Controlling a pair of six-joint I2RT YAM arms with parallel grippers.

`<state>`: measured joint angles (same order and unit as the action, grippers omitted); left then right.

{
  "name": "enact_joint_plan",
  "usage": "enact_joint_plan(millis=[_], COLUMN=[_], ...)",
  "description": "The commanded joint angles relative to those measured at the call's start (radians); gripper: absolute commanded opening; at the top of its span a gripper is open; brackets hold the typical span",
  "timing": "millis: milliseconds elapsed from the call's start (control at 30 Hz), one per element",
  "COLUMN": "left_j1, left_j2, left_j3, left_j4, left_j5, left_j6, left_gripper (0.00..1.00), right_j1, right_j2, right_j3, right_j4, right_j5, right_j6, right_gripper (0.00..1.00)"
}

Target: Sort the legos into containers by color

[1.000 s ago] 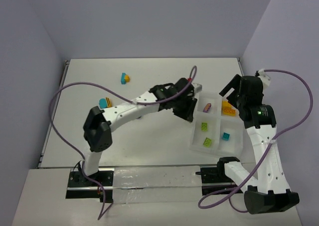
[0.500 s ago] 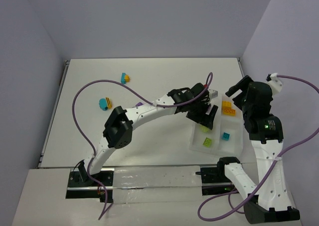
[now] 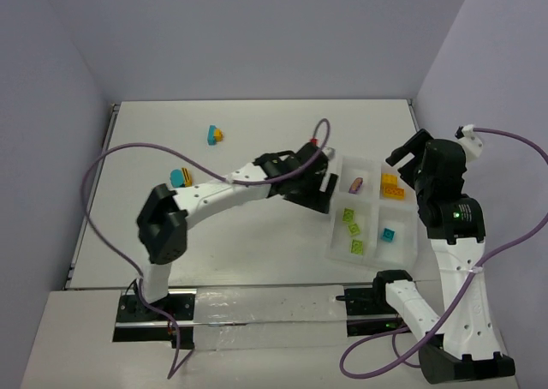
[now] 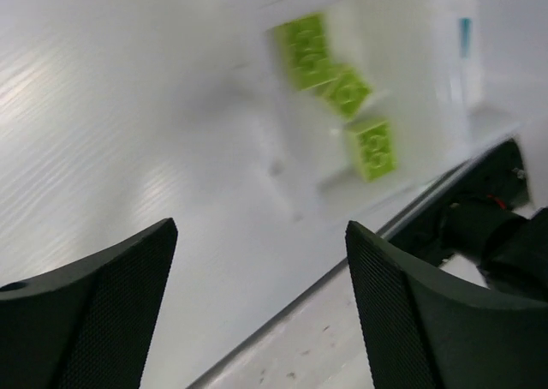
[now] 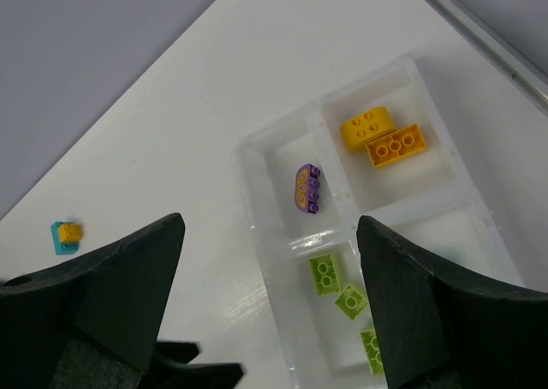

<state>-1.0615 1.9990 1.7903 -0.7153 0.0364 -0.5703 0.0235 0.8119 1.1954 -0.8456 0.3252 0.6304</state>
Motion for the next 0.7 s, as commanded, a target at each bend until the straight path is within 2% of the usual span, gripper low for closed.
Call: enact_joint_plan(millis=[0,67,133,233,333,400,567,667], left_j1=[0.129,0.191,0.247,0.293,0.349,0.365,0.369,0.381], left_j2=[-0.237,-0.293,-0.319,-0.303,-0.236,-0.182,-0.112,-0.044], left_j3=[-0.232,-0.354,-0.435,-0.433,-0.377,-0.347,-0.257,-0.178], left_j4=[-0.003,0.012,-0.001,-0.053,-0.147,-0.188,-0.15,-0.179], left_j5=[-0.251,-0.273,-0.3,-0.347,-0.389,-0.411,-0.415,-0.428], left_j6=[-0.127,-0.153,-0.145,-0.164,-0.268,-0.321,-0.373,-0.418], left_gripper=[0.85,0.87,0.94,0.96,0.86,0.83,0.72,0.68], right_j1=[-0.004,-0.004,-0.004,-0.004,-0.004,-0.004,-0.004,-0.004], right_j2=[-0.003,0.0,0.005,0.006,0.009,0.01,0.017,0.029], right_j3=[-0.014,-0.022,-0.027,-0.035,-0.038,-0.038,-0.039,-0.031], right_j4=[0.058,0.062,0.066,0.07,0.074,0.073,0.063,0.055], right_j5=[-0.004,-0.016,-0.028,-0.042,-0.059,-0.071,-0.084,-0.09], right_j6=[0.002,0.0,-0.001,-0.001,0.001,0.0,-0.002,-0.008], right_gripper=[0.89,0.89,0.88,0.88,0.88,0.88,0.88,0.88])
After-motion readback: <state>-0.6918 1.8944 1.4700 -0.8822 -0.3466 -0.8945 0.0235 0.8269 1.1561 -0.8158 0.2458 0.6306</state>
